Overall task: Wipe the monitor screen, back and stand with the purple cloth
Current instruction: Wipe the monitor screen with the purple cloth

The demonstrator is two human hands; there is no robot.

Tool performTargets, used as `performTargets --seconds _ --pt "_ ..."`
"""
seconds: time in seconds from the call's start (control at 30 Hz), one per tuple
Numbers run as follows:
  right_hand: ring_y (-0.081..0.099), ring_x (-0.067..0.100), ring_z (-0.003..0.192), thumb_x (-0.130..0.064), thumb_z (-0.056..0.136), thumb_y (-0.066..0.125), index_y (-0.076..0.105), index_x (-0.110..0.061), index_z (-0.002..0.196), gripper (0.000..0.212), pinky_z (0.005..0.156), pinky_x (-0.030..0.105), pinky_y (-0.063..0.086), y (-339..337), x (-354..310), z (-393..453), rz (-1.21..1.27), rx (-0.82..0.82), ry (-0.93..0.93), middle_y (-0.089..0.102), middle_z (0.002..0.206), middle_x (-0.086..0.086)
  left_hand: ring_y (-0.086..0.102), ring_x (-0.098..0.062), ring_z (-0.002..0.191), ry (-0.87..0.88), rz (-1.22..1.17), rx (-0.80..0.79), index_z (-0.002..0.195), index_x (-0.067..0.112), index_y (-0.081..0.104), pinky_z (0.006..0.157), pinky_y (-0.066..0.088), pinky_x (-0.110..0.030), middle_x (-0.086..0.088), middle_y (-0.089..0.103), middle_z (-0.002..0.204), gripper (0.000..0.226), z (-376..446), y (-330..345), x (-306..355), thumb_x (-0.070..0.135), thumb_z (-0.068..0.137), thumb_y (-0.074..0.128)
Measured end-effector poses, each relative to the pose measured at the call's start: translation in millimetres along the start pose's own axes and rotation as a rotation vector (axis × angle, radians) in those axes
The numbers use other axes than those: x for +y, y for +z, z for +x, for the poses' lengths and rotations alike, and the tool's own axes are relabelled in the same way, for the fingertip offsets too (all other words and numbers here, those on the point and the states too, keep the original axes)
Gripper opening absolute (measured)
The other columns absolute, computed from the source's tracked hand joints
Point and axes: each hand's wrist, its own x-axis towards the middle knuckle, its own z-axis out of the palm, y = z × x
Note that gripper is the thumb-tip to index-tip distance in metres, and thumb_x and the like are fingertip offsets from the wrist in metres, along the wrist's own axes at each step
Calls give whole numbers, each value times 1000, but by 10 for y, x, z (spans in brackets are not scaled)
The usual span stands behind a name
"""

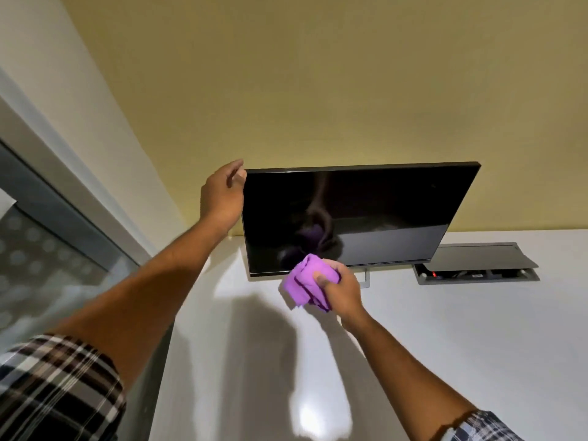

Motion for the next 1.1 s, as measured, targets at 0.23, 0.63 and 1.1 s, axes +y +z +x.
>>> performTargets --seconds 0.23,0.63,1.1 --pt "66 41 123 -55 109 39 66 -9 137 60 106 55 51 -555 -392 -204 676 -394 148 67 134 24 49 -22 122 324 110 145 129 14 53 107 43 -43 -5 47 130 35 -1053 502 -187 22 96 61" --pt "71 29 109 -8 73 87 51 -20 140 76 84 47 61 -623 -397 -427 349 -456 19 67 128 13 67 -9 95 8 74 -362 101 34 68 84 59 -43 11 68 102 53 -1264 733 -468 79 80 50" --pt "70 30 84 -23 103 60 69 0 116 28 73 37 59 -612 -782 -415 719 -340 243 65 107 24 67 -18 104 -124 -346 -717 129 29 55 81 56 -26 -7 65 113 34 -1362 618 -238 23 97 66"
